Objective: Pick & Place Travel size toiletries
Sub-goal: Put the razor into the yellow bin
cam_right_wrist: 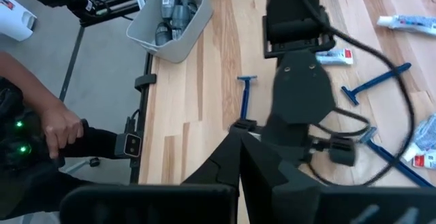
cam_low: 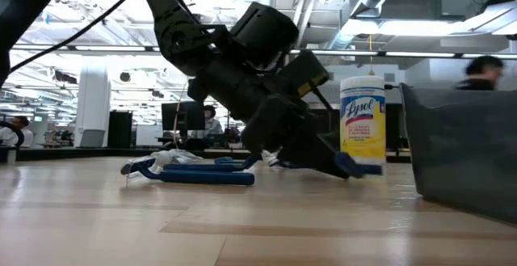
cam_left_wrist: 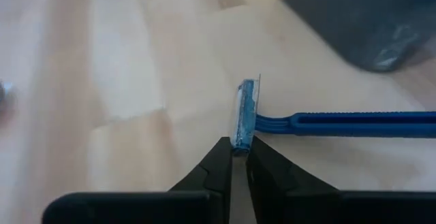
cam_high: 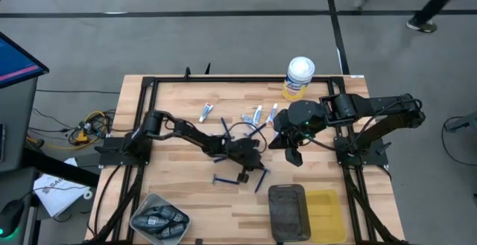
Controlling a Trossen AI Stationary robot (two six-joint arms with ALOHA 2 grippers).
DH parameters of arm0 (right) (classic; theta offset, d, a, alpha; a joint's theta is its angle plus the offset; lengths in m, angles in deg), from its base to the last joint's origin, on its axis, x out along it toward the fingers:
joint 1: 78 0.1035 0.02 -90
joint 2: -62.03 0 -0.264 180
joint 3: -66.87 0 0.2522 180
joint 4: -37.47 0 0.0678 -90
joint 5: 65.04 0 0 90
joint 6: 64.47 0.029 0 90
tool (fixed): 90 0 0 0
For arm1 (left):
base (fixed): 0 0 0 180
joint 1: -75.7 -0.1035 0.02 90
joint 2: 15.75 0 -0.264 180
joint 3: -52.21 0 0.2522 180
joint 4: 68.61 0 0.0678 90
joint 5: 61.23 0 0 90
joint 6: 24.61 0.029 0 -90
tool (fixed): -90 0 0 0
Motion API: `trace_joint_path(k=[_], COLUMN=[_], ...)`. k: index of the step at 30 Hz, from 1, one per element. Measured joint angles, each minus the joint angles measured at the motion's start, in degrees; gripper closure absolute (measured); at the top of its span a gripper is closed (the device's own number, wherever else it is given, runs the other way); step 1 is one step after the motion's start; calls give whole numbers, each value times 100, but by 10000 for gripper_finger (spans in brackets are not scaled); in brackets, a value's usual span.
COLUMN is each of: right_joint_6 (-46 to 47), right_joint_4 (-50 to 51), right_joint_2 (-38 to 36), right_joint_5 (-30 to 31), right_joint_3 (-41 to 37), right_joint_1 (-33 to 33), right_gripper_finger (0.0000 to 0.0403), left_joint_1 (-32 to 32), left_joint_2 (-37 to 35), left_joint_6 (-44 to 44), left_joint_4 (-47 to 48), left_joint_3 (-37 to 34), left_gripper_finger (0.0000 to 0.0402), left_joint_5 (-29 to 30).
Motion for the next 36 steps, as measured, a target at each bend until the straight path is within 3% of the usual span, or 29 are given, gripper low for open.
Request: trace_joint_path(k=[13,19,22,27,32,36], right_joint_6=[120,1013,1659,2565,3002,3024], right_joint_4=[-3,2,-8,-158,-796,-1638], right_joint_2=[0,2,4,107,314,559], right_joint_5=[645,1108,1130,1300,1373,1263], right_joint_3=[0,-155,-236,-435,-625,-610], right_joint_1=[0,0,0,0,-180,-325], right_gripper_finger=[403,394,366,282,195,156], left_joint_1=[-31,23,46,34,75,131], left_joint_2=[-2090,-3119,-3659,-4453,-4905,-4993], left_joint_6=[-32,-39,-37,4,50,211], left_joint_4=[289,594,590,674,724,792], left_joint_3=[-1057,-1317,-1433,-1541,-1544,-1545], left_gripper_finger=[376,376,376,376,376,376], left_joint_5=[961,1906,2528,3395,3687,3791])
